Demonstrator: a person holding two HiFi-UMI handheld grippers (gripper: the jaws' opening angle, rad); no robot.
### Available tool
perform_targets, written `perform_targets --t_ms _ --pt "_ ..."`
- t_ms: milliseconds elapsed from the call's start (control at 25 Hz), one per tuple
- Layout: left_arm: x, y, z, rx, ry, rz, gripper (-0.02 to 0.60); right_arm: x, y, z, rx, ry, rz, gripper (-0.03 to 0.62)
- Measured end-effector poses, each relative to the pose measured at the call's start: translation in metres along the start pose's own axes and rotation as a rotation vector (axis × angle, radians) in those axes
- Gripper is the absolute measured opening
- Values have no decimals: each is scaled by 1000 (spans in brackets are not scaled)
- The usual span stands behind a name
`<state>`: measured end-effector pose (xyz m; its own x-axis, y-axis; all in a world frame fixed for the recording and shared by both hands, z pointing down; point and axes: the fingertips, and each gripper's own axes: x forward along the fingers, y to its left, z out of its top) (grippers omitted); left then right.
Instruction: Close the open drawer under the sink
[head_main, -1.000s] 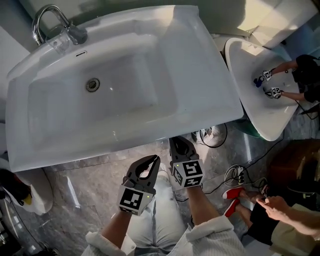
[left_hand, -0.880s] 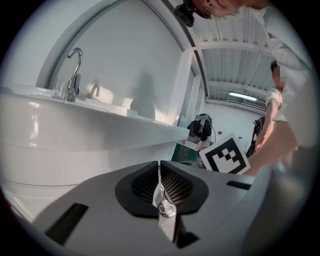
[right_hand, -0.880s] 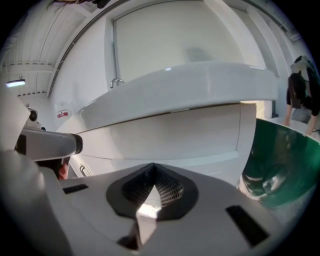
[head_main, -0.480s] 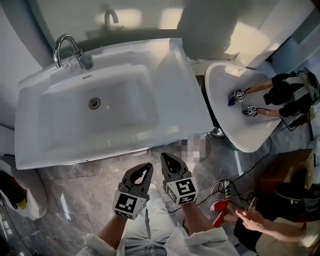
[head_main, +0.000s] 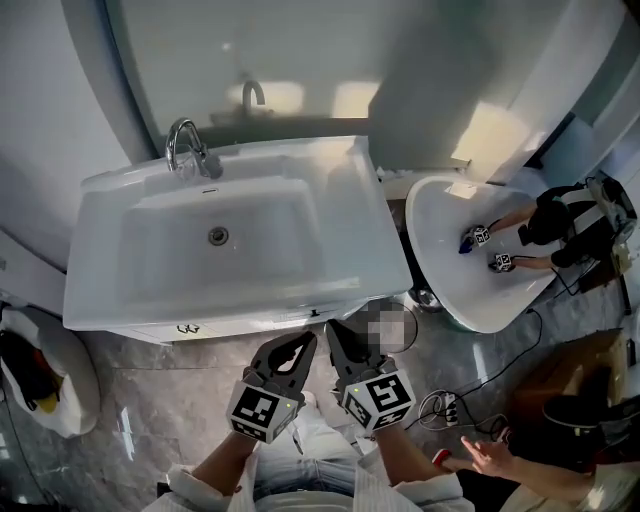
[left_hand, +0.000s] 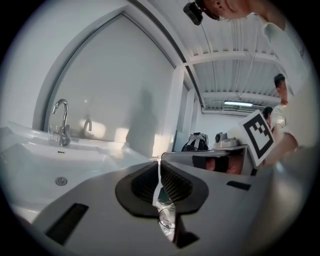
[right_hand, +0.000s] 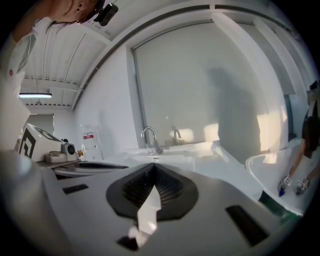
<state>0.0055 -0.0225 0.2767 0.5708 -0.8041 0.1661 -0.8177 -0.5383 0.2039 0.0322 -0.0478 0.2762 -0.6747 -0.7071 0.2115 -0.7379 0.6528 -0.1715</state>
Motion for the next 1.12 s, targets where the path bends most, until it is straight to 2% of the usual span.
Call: perform_targets --t_ms 160,400,760,1120 --pt "-14 -10 35 24 -47 2 25 -18 20 36 -28 -42 29 9" --pt "-35 -26 65 42 -94 -5 25 -36 45 61 -68 -73 83 9" --pt "-45 -39 70 46 -115 -13 25 -52 60 70 -92 -92 107 9" --pt "-47 -34 71 59 -118 -4 25 -48 61 70 -108 -63 116 9"
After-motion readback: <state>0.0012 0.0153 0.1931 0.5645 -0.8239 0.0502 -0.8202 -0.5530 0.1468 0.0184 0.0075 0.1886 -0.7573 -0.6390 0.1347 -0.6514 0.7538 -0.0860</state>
